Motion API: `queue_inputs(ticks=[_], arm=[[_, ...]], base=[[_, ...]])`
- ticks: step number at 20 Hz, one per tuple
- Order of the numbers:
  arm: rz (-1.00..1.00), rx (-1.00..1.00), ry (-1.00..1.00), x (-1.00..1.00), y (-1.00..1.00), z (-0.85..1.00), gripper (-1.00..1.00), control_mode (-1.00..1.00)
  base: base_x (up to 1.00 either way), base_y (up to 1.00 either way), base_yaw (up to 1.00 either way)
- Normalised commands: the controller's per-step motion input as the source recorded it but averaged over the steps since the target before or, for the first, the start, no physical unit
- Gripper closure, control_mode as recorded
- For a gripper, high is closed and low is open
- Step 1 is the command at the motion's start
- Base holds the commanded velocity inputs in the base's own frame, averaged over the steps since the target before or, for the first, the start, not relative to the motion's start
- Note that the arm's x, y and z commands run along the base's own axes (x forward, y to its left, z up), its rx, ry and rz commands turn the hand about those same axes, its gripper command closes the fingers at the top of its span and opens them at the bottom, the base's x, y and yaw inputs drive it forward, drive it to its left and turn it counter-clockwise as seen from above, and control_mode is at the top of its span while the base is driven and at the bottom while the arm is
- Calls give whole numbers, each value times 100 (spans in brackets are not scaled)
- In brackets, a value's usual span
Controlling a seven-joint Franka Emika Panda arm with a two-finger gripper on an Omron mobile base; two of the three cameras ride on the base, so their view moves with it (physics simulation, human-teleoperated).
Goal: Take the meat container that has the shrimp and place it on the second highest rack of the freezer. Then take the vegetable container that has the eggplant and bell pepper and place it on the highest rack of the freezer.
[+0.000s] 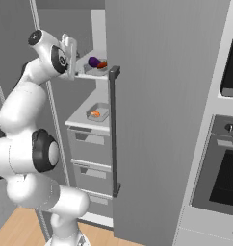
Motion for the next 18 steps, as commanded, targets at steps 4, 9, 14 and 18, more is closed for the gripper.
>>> queue_inputs(ticks=[4, 9, 14, 18], arm=[[0, 0, 10, -100, -42, -55, -100, -100], [5, 0, 1, -100, -56, -65, -100, -100], [12, 2, -5, -100, -30, -18, -100, -100], [13, 2, -6, -98, -24, -8, -100, -100]], base=[[0, 0, 0], [0, 0, 0], [0, 0, 0], [0, 0, 0]])
